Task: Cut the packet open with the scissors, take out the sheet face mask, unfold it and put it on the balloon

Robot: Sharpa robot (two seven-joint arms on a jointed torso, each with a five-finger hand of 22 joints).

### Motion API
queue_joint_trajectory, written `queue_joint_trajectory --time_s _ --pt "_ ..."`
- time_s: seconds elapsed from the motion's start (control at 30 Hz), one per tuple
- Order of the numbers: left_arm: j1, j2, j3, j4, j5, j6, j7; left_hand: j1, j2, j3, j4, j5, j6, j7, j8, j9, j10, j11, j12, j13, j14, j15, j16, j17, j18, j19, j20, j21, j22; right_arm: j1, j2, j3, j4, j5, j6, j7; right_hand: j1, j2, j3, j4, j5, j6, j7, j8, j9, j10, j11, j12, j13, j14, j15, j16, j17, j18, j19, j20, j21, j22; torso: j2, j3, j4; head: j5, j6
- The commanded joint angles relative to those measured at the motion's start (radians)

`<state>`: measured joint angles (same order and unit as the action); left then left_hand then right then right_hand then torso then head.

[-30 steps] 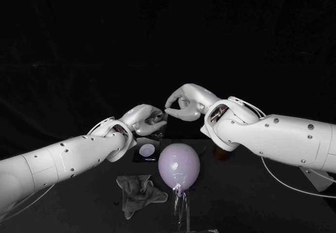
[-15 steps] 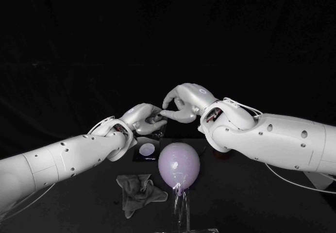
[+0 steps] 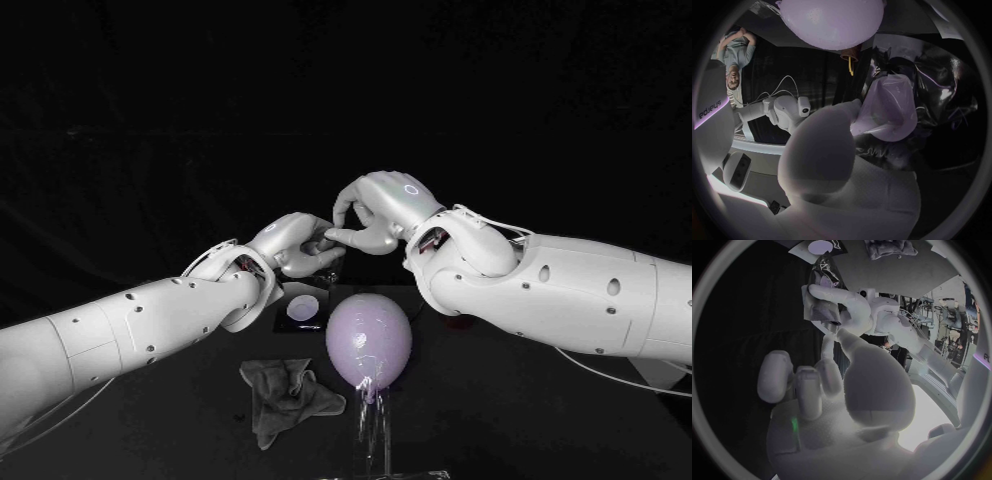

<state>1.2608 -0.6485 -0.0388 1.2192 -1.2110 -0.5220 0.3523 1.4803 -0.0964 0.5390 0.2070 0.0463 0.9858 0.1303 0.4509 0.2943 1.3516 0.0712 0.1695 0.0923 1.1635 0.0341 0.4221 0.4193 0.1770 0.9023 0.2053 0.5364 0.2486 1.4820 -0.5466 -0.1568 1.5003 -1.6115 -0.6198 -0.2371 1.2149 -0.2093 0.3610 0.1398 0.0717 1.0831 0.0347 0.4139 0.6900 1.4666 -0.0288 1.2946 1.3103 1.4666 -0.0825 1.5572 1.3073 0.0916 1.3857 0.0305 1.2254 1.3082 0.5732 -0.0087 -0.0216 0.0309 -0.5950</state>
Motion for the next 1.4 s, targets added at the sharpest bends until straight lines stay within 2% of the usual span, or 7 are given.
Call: queue_joint_trajectory --time_s 0.03,0.47,1.4 --pt "0.002 0.003 0.002 0.004 -0.002 -0.011 -0.002 0.009 0.003 -0.007 0.000 0.003 0.004 -0.006 0.005 0.078 0.014 -0.011 0.005 0.002 -0.001 -0.006 0.007 0.002 0.003 0.001 -0.008 0.008 0.002 -0.001 0.002 0.001 -0.003 -0.067 -0.011 -0.035 0.011 0.001 -0.002 0.005 -0.005 -0.008 -0.003 0.009 0.010 0.028 -0.009 0.004 0.064 0.100 -0.009 0.005 0.246 -0.012 0.000 -0.005 0.007 0.014 0.000 -0.0003 0.0003 0.000 -0.001" --pt "0.002 0.003 0.002 0.007 -0.002 -0.010 -0.004 0.010 0.004 -0.006 0.000 0.003 0.004 -0.006 0.006 0.079 0.014 -0.011 0.006 0.002 -0.002 -0.006 0.009 0.003 0.003 0.000 -0.008 0.010 0.003 -0.006 0.006 0.001 -0.009 -0.117 -0.007 -0.055 0.041 -0.005 -0.007 0.005 -0.019 -0.019 -0.010 0.046 0.049 0.039 -0.016 0.034 0.090 0.101 -0.014 0.007 0.249 -0.015 0.008 -0.011 0.018 0.027 0.000 0.0002 -0.0004 -0.001 -0.001" --pt "0.002 0.006 0.002 0.007 -0.002 -0.006 -0.006 0.012 0.006 -0.005 0.000 0.003 0.003 -0.006 0.007 0.082 0.015 -0.011 0.007 0.002 -0.003 -0.006 0.012 0.005 0.003 -0.001 -0.009 0.014 0.006 -0.014 0.002 -0.002 -0.012 -0.141 0.015 -0.044 0.045 -0.012 -0.013 0.006 -0.022 -0.024 -0.010 0.053 0.057 0.040 -0.016 0.037 0.093 0.102 -0.015 0.008 0.251 -0.016 0.011 -0.012 0.024 0.032 0.000 0.0004 -0.0004 -0.001 -0.005"
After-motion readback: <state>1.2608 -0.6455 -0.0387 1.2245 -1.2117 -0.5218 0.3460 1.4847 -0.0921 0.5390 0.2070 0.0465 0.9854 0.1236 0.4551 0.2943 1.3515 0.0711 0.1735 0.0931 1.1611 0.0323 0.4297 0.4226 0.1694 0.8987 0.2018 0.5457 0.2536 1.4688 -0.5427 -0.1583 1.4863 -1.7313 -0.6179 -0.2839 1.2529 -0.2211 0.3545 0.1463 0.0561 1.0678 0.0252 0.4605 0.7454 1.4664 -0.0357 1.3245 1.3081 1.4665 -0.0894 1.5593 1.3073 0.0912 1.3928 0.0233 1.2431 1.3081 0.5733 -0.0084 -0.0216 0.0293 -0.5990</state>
